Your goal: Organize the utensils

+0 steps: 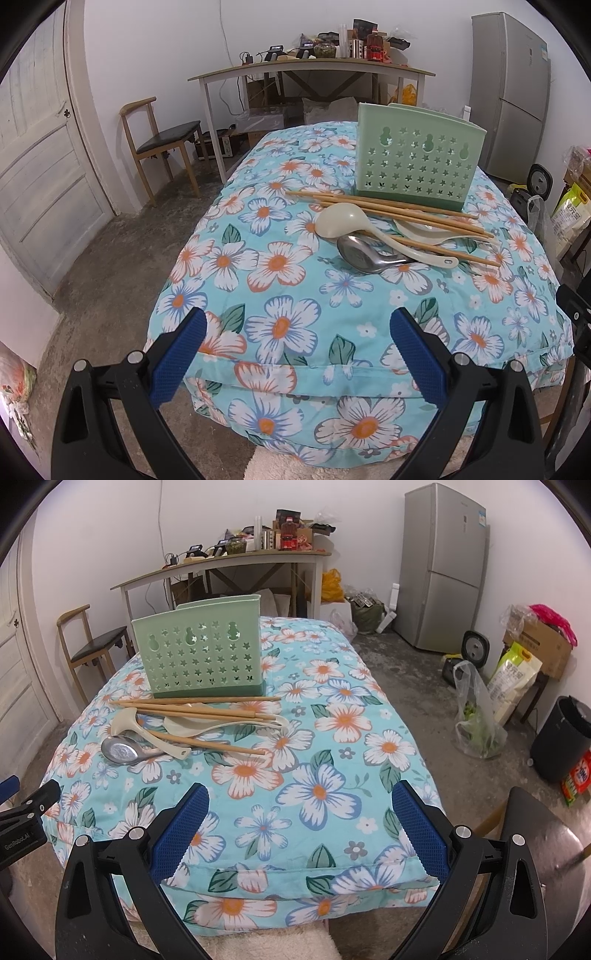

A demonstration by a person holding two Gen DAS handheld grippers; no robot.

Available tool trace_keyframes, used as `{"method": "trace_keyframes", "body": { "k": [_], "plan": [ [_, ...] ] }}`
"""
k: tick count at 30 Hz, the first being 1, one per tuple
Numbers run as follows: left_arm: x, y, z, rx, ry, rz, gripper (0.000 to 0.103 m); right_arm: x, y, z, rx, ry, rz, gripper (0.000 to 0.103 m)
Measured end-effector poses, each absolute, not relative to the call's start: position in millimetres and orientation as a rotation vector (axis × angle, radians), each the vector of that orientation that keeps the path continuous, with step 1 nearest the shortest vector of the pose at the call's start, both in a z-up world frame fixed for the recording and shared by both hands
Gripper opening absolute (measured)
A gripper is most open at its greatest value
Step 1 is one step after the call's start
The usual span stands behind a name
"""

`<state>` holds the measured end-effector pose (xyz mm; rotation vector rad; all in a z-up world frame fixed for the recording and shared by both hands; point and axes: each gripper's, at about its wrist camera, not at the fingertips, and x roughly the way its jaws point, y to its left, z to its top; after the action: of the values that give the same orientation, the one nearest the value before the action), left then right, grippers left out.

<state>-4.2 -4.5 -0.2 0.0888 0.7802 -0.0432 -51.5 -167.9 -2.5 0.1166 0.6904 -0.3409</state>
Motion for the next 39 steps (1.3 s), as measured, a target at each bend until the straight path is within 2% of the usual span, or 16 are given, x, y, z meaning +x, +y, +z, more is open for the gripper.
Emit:
{"method": "trace_keyframes", "body": {
  "k": [39],
  "plan": [
    [7,2,-14,0.085,0.799,-0.039,0.097,-40,-163,-5,0.128,0.707,-0.325,0.095]
  ]
}}
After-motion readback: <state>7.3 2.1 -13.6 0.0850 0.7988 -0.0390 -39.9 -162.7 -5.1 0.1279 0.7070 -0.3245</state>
